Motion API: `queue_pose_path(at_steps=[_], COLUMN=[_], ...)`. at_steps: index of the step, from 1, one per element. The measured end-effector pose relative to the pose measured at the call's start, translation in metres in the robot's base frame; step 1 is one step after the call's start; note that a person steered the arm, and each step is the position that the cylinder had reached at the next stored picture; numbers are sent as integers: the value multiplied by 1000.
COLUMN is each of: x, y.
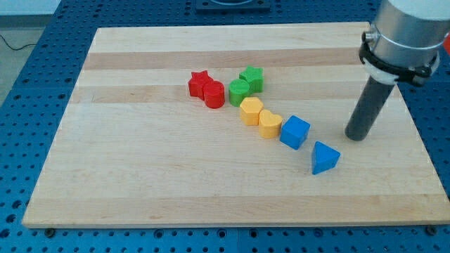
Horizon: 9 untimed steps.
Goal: Move the blue cube towards the bottom left of the yellow heart
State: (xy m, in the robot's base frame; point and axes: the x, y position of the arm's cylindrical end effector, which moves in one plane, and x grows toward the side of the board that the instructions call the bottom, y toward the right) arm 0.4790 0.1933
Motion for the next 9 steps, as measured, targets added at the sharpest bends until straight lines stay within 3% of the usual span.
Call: queue_pose_path(at_steps=[2, 4, 9], x=[-36, -14, 37], y=[-24, -73, -127])
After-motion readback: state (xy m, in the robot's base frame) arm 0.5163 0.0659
